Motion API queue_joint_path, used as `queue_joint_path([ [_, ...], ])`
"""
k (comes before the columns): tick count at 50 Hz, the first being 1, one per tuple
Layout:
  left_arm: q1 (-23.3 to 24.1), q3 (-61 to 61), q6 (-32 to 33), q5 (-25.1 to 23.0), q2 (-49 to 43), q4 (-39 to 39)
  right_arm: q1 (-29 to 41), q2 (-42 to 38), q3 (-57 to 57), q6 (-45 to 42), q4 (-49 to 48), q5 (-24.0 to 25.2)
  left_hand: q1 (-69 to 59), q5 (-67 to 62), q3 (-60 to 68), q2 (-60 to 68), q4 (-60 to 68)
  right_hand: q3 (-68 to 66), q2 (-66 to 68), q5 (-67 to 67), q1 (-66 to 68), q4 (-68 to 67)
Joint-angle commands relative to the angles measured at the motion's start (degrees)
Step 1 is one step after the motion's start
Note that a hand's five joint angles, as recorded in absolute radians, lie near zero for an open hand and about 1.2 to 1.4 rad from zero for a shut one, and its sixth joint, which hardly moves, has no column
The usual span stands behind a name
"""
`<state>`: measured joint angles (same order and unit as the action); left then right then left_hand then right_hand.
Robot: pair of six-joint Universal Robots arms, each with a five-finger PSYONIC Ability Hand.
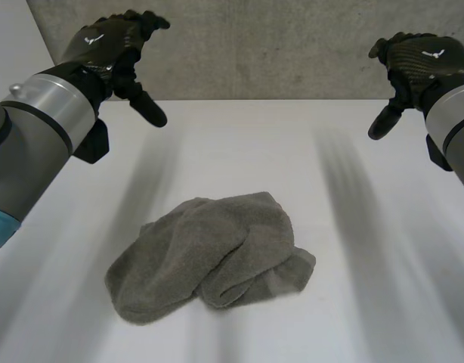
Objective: Fold the towel.
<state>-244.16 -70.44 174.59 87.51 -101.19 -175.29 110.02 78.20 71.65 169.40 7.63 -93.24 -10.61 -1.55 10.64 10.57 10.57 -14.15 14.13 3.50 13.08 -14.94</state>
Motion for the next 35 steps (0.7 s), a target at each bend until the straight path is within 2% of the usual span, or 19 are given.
queue_joint_path([
  [1, -1.23, 3.9, 0.31, 0.2, -2.26, 8.19, -0.15, -0.16, -2.4, 2.25, 2.83, -0.89, -1.96, -1.02, 1.93, 2.0, 1.99, 4.15, -4.13, -3.5, -3.08, 4.94],
  [29, -1.84, 3.74, 0.66, 0.2, -1.82, 9.0, -0.15, -0.69, -2.31, 0.22, 3.09, 0.34, -1.12, -0.18, 1.09, 1.16, 1.15, 4.15, -4.13, -3.5, -3.08, 4.94],
  [34, -1.67, 0.92, 1.45, 0.11, -1.47, 9.35, -0.24, -0.77, -1.17, -6.89, 4.67, 0.6, -0.79, 0.16, 0.75, 0.83, 0.82, 4.15, -4.13, -3.5, -3.08, 4.94],
  [35, -1.75, -1.77, 2.15, 0.11, -0.95, 9.18, -0.16, -0.77, -0.3, -10.46, 5.89, 0.6, -0.79, 0.16, 0.75, 0.83, 0.82, 4.15, -4.13, -3.5, -3.08, 4.94],
])
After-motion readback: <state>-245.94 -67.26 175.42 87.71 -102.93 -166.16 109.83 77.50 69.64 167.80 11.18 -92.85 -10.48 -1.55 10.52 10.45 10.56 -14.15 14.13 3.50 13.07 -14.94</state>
